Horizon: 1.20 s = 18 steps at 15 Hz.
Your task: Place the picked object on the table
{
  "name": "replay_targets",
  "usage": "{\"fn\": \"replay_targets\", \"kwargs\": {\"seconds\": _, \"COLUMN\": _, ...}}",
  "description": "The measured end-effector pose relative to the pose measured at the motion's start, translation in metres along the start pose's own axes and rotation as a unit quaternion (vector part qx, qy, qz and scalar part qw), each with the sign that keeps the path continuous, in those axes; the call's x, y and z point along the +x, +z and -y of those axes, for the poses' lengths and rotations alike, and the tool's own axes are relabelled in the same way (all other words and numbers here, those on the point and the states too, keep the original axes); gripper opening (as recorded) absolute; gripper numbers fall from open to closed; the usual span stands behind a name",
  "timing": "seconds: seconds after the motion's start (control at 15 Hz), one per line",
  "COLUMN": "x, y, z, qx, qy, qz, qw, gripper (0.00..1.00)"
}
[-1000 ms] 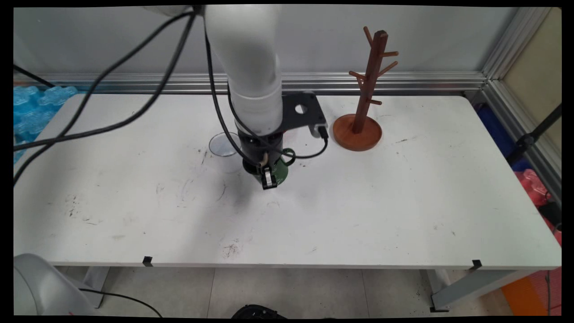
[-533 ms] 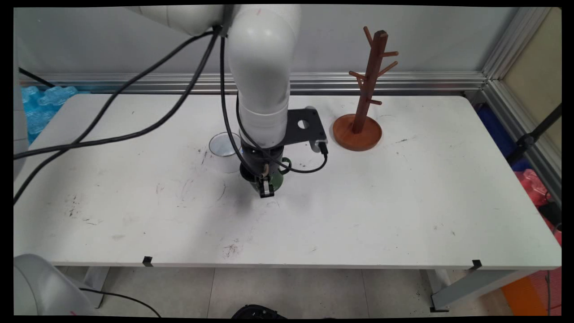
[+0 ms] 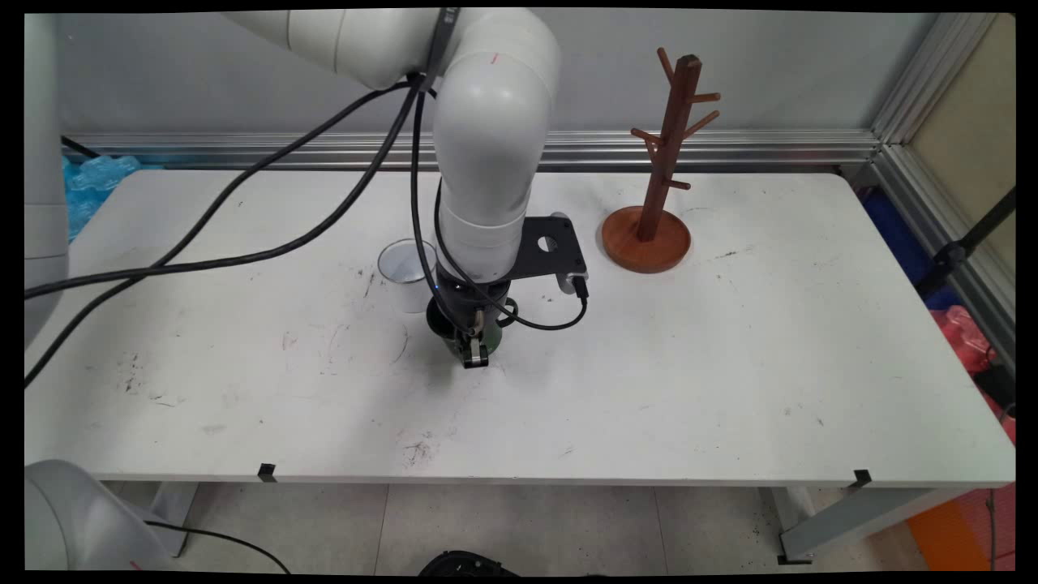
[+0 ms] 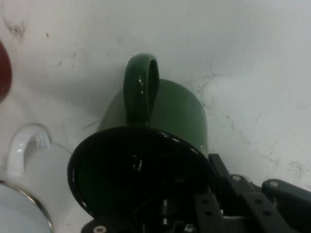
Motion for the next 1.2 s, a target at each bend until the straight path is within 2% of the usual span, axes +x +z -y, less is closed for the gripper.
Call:
{"fn": "replay_targets", "kwargs": {"seconds": 1.13, "x": 0.013, "y": 0.017, "z": -0.001, "qx": -0.007, "qy": -0.003, "qz": 0.026, "qw": 0.9996, "gripper": 0.00}}
{"fn": "replay_targets", "kwargs": {"seconds": 1.2, "x": 0.014, "y": 0.017, "z": 0.000, "qx": -0.008, "qy": -0.003, "qz": 0.026, "qw": 0.9996, "gripper": 1.00}}
